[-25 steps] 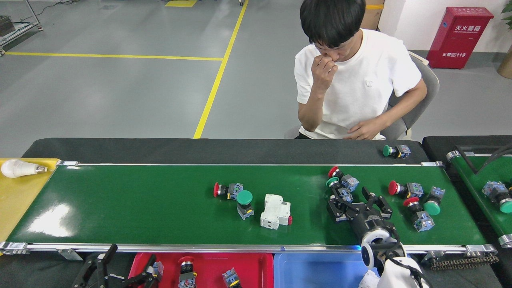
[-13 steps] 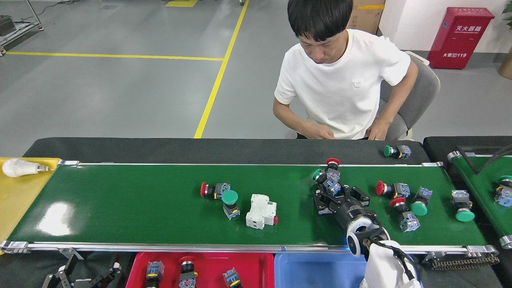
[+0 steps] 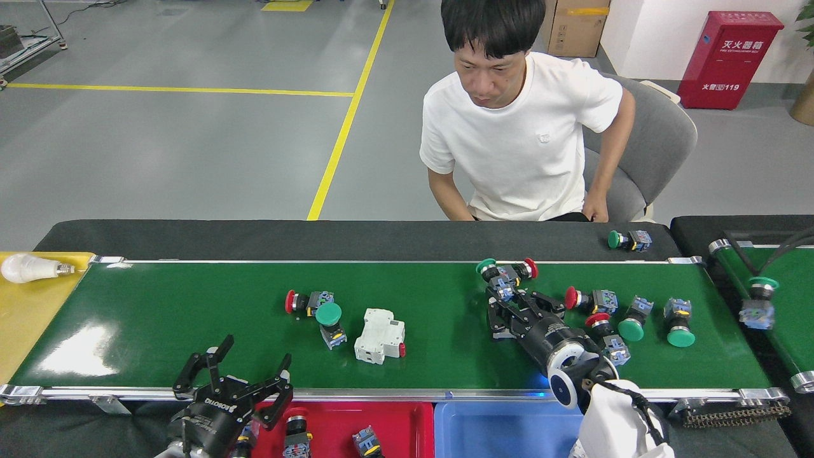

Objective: Pick switch part from conveyor to tray

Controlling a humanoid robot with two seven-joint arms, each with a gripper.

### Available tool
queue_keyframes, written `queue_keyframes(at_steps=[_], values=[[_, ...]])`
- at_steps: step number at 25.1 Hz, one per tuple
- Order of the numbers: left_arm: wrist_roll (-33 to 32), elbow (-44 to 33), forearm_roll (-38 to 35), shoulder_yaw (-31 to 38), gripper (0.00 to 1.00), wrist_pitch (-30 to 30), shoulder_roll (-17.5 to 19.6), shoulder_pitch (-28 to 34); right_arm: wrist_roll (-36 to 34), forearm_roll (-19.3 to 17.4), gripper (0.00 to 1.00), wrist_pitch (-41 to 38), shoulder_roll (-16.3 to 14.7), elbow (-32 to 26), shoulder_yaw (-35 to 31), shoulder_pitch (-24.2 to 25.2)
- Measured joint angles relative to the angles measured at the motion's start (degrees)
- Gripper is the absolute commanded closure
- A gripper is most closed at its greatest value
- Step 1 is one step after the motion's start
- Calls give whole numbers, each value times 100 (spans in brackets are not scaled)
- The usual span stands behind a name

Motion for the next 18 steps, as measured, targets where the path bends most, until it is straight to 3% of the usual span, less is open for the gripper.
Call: queue_keyframes(at_steps=[4,6,9,10,12,15,18], values=[[-1,483,-59,0,0,59,-39,-378,224,-596,82,-1414,-273,-1286,-7,1148],[-1,670,-59,-1,0,69,-39,-514,338,-670,79,-2092,-264,-1448,12,1436],[-1,909,-60,-1,0,73,-39,-695,577,-642,74,-2436,-43,-1432,418,1607],[-1,974,-59,-2,0,73,-39,-746,655,-610,63,-2487,41,-1390,674,1611],[-1,1049,-59,-13,0,74,-39,-800,808,-418,10,-2516,204,-1307,1111,1611],[-1,1182,-60,-109,0,79,-39,-917,1090,-101,4,-2517,616,-1073,1452,1605],[-3,1551,-60,-125,0,160,-39,-1156,1175,-47,4,-2517,732,-1002,1462,1565]])
